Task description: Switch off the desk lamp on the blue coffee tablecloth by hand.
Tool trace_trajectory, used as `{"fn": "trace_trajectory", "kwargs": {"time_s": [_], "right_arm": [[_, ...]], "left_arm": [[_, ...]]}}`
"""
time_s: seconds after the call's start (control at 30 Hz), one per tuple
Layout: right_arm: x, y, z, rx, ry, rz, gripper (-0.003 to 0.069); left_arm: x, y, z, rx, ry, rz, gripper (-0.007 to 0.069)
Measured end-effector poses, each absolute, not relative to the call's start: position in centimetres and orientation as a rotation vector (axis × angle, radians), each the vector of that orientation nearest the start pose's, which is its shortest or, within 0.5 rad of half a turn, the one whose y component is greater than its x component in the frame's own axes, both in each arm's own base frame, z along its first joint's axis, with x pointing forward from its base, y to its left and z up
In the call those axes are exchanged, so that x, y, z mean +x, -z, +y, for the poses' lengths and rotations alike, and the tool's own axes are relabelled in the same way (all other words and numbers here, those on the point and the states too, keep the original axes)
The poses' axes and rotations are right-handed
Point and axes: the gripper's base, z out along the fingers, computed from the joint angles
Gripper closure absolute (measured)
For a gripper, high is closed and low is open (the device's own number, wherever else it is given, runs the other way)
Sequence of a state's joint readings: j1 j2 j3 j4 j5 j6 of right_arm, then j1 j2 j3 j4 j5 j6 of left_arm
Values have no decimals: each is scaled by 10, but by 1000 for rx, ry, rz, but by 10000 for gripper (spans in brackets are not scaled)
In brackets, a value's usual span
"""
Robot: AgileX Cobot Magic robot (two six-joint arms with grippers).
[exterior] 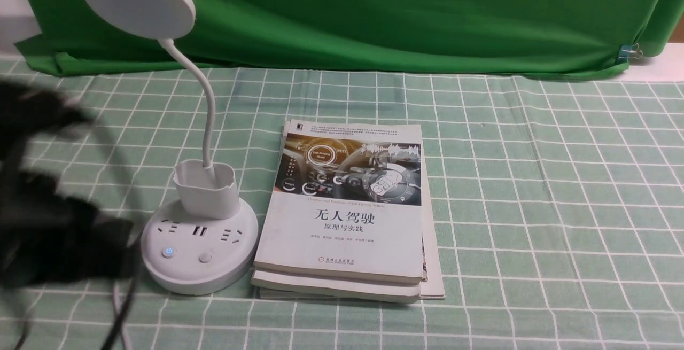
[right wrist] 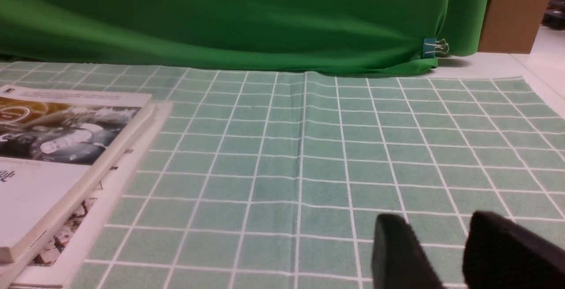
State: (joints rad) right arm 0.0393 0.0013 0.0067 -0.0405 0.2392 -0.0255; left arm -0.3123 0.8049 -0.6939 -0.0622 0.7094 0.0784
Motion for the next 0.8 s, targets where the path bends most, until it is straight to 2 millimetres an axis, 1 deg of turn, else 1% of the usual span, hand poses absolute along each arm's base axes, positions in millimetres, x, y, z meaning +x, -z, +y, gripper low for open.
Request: {"fn": "trace_trajectory", "kwargs": {"time_s": [0.03, 0.1, 0.13, 0.17, 0.2, 0.23, 0.27, 0.3, 0.37, 0.47, 0.53, 0.67, 0.8], "right_arm": [[56, -189, 1, -83, 27, 1729, 417], [56, -189, 1, -83, 27, 1729, 417], [56, -189, 1, -83, 27, 1729, 417], [56, -189, 1, -83, 27, 1729, 417], [56, -189, 1, -83, 27, 1729, 417], [56, -189, 1, -83, 27, 1729, 417], [56, -189, 1, -83, 27, 1729, 417], [56, -189, 1, -83, 27, 1729, 417], [56, -189, 1, -83, 27, 1729, 417], [56, -189, 1, -83, 27, 1729, 417], [56, -189, 1, -83, 27, 1729, 417], [56, -189, 1, -83, 27, 1729, 417], [56, -189, 1, -83, 27, 1729, 417]], "left_arm": [[137, -307, -48, 402, 203, 2233, 622], [115, -294, -42, 365, 236, 2123, 622], [110, -292, -41, 351, 247, 2087, 622], [104, -284, -39, 340, 254, 2062, 622], [100, -280, -37, 333, 258, 2037, 622], [91, -272, -34, 320, 262, 1983, 622], [87, -270, -32, 313, 265, 1949, 622], [81, -261, -30, 306, 266, 1921, 622], [73, -252, -28, 293, 272, 1868, 622], [69, -245, -26, 288, 273, 1843, 622], [67, -236, -25, 288, 273, 1845, 622], [67, -222, -25, 292, 270, 1884, 622], [67, -214, -25, 295, 267, 1907, 622]]}}
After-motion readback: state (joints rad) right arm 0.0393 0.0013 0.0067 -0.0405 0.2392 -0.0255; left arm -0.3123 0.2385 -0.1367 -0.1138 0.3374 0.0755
